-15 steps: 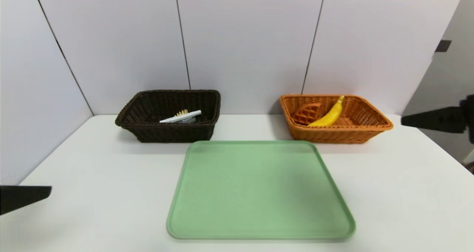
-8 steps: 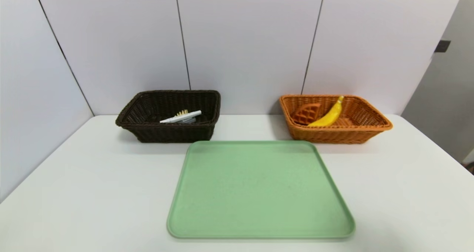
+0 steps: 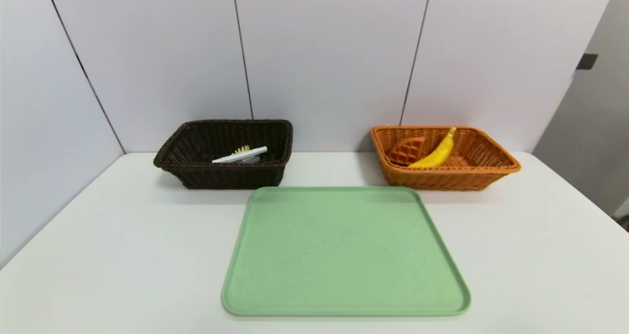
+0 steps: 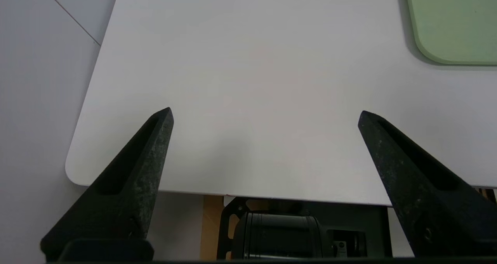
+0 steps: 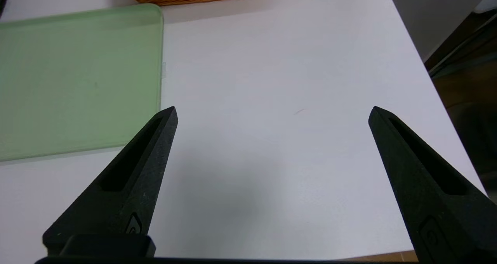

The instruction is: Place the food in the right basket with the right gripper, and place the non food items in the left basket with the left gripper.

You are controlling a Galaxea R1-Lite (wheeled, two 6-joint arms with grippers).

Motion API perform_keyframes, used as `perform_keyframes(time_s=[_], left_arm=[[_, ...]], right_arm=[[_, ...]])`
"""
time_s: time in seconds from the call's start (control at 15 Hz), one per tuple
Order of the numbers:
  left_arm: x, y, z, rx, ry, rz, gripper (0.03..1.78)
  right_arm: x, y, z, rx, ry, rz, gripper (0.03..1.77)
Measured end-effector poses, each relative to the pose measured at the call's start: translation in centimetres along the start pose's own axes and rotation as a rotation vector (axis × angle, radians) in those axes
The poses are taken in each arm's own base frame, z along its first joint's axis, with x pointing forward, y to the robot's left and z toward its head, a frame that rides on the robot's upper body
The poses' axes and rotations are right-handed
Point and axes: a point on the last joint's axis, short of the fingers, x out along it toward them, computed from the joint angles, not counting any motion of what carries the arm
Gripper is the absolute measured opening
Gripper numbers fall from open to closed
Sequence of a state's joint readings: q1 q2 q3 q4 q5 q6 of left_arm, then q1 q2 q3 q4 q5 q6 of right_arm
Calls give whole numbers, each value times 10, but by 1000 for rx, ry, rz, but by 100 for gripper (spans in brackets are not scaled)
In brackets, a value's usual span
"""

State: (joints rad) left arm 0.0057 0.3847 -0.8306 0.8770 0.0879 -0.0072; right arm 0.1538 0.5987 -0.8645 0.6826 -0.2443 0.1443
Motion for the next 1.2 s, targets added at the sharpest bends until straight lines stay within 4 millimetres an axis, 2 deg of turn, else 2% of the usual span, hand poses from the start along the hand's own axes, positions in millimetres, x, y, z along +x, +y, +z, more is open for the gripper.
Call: perform_keyframes(time_s=[0.4, 0.8, 1.0, 1.2], left_arm=[[-1, 0, -42, 18, -40, 0, 169], [5, 0, -65, 25, -48, -3, 169], [12, 0, -76, 29, -44, 1, 169], [30, -2, -82, 24, -94, 4, 169]], right_arm=[[-19, -9, -52, -36, -69, -55, 169], [-30, -9, -92, -128, -162, -64, 169], [-26, -9, -109, -119, -242, -67, 169], [-7, -8, -124, -108, -347, -67, 169]])
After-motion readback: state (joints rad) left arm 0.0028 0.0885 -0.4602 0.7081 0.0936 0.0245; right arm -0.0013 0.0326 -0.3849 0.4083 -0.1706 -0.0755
